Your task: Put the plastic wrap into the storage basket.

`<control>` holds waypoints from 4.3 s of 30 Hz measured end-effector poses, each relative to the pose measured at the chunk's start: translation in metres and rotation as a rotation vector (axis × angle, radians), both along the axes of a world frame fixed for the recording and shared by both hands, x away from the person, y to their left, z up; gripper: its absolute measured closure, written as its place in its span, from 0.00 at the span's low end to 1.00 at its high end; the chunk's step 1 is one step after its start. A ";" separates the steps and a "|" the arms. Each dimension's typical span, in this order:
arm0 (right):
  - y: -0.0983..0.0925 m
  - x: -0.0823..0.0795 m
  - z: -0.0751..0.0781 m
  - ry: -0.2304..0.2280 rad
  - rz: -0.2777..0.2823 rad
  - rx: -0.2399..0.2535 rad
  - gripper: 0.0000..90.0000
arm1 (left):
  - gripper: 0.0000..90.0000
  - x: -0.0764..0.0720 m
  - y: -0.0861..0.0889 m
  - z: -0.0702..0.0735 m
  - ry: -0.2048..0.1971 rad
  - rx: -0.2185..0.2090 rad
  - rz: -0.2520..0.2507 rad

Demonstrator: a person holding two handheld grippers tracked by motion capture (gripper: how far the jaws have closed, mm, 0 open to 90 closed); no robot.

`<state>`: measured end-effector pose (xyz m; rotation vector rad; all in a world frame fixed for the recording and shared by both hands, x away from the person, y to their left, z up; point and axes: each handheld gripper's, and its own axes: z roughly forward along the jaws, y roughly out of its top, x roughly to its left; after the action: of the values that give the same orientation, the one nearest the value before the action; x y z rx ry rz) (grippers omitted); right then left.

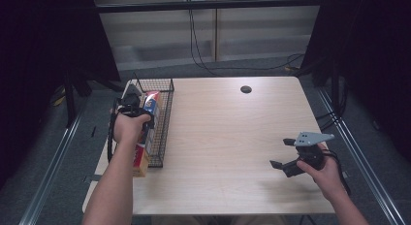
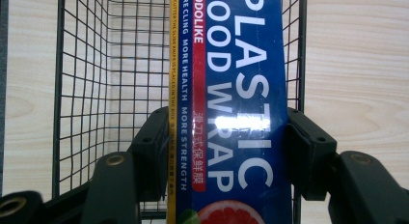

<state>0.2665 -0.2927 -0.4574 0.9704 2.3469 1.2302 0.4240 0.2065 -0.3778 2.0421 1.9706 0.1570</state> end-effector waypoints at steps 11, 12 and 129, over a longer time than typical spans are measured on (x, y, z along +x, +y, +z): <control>0.000 0.000 0.000 0.000 0.001 -0.003 0.02 | 0.47 0.002 0.002 -0.005 0.007 0.005 -0.002; 0.000 0.000 0.000 0.000 0.003 -0.002 0.02 | 0.47 0.002 0.001 -0.005 0.008 0.003 0.001; 0.000 -0.003 -0.001 0.002 0.015 -0.018 0.02 | 0.09 -0.063 -0.107 -0.012 -0.272 -0.339 -0.427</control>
<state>0.2634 -0.2925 -0.4587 0.9502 2.3674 1.2120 0.3614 0.1000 -0.3900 2.0313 1.2707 0.0038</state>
